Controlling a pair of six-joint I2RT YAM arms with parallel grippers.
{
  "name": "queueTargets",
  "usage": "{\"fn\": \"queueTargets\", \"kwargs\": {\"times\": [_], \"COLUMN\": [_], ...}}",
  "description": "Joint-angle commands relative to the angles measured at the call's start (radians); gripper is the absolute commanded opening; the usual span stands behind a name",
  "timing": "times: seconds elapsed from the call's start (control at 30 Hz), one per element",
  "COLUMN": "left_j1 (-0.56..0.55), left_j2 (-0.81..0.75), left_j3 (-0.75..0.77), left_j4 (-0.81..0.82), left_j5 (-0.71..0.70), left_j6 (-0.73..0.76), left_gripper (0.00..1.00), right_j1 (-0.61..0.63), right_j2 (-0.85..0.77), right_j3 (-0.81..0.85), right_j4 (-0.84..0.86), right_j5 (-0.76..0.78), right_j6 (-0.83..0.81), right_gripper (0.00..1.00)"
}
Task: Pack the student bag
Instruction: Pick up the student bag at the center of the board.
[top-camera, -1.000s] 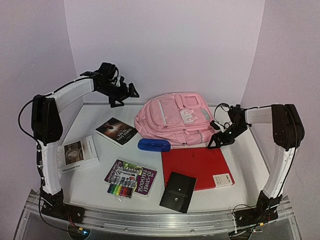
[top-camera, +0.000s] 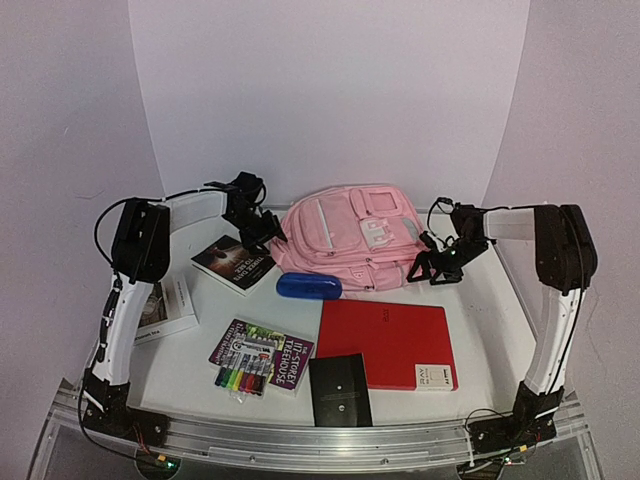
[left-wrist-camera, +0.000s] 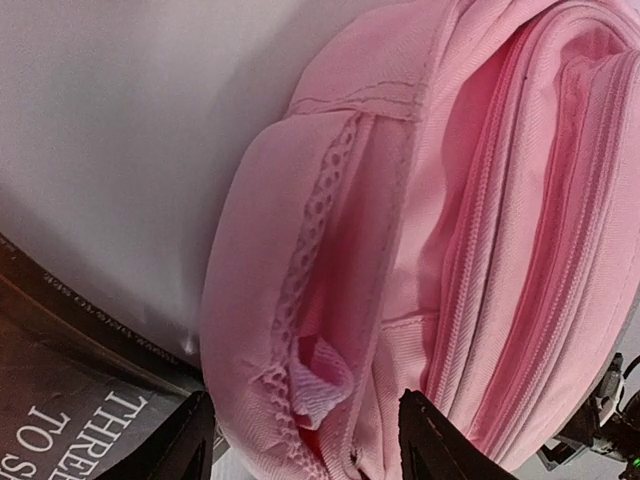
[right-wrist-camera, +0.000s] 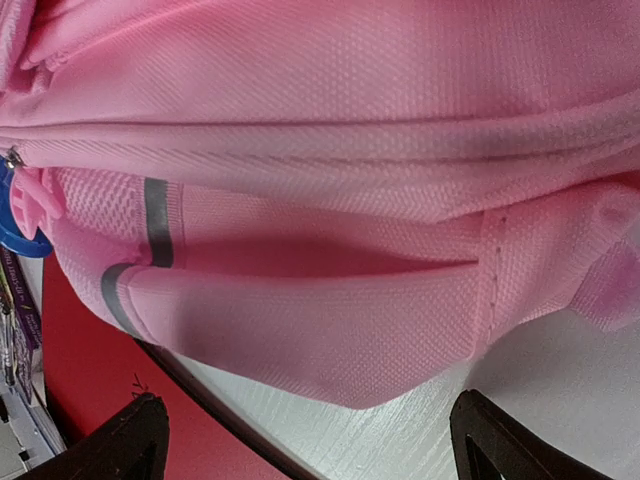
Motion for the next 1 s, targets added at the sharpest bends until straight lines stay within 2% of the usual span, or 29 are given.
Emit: {"fn": "queueTargets", "kwargs": {"times": [0.0,0.03,0.17,0.33,0.5,0.77,0.97], "left_j1": [-0.017,-0.02,-0.031,-0.05,-0.07,-0.116,-0.124], "left_j2": [0.035,0.046,0.055,-0.015,-0.071,-0.116,-0.216], "left_j3": [0.096,0.109,0.114,0.02,-0.037,-0.021,-0.134], "left_j4": [0.023,0.027,0.121,0.356,0.582,0.726,0.854], "left_j5": [0.055,0.066,0.143,0.208,0.265,0.283,0.325], "left_j6": [-0.037,-0.042,-0.07,-0.121,-0.182,-0.175,-0.183], "left_gripper": [0.59,0.55,0.23,0.02,0.0,0.0,0.0], "right_j1": [0.006,0.006,0.005,0.006,0.004,0.004,0.004], "right_j2": [0.011,0.011,-0.004,-0.042,-0.094,-0.19,-0.278], "right_j3": [0.044,0.045,0.041,0.04,0.037,0.031,0.016], "right_j4": [0.01,0.011,0.012,0.017,0.019,0.02,0.016], "right_j5": [-0.029,-0.029,-0.028,-0.025,0.007,0.057,0.072], "right_j6": [0.008,0.008,0.003,0.002,-0.017,-0.057,-0.127], "right_gripper": [0.98,0.98,0.98,0.98,0.98,0.98,0.98]}}
